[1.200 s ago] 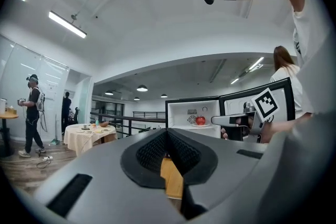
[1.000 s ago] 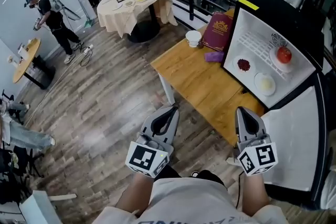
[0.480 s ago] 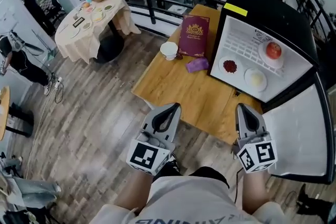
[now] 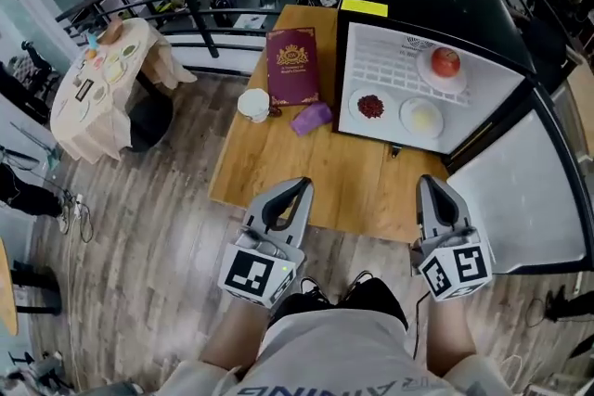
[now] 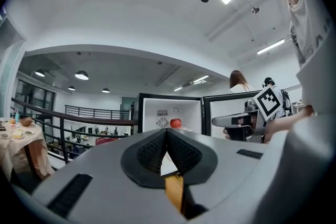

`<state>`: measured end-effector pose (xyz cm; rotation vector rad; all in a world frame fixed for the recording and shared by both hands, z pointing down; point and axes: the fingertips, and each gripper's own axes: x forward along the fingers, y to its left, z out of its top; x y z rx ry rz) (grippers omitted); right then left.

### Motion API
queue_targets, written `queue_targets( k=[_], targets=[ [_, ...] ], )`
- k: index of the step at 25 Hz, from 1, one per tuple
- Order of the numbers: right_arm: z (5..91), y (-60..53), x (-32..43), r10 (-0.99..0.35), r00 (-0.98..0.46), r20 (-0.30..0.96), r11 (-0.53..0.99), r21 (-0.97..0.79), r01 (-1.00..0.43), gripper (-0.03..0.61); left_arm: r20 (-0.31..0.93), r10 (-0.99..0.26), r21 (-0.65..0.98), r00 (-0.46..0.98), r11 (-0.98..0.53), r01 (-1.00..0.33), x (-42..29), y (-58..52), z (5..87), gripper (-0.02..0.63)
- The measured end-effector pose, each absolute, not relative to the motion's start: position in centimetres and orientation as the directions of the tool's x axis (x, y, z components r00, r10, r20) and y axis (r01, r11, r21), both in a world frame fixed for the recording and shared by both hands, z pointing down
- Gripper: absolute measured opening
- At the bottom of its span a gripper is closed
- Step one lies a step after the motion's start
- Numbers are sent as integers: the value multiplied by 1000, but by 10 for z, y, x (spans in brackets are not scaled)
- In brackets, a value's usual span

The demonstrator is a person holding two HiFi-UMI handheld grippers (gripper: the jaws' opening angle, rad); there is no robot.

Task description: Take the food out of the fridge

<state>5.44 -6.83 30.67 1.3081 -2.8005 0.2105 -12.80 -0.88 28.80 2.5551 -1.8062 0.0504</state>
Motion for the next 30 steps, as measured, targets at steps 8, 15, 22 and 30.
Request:
queue_targets(
  k=[8, 15, 22, 30],
  targets=[
    [318, -98, 116, -823, -561, 91, 540, -179, -822, 19, 47, -912, -28, 407, -409, -912, -70, -51, 290, 9],
    [338, -123, 151, -823, -558, 109, 524, -237, -818, 20, 79, -901, -26, 426, -429, -903, -29, -78, 303, 8],
    [356, -136, 138, -827, -532, 181, 468, -301, -831, 20, 73, -875, -13, 478, -480, -877, -30, -104, 307, 9],
    [391, -161, 110, -859, -457, 230, 284, -527, -801, 21, 89, -844, 1, 529, -532, -847, -61, -124, 319, 9]
  ],
)
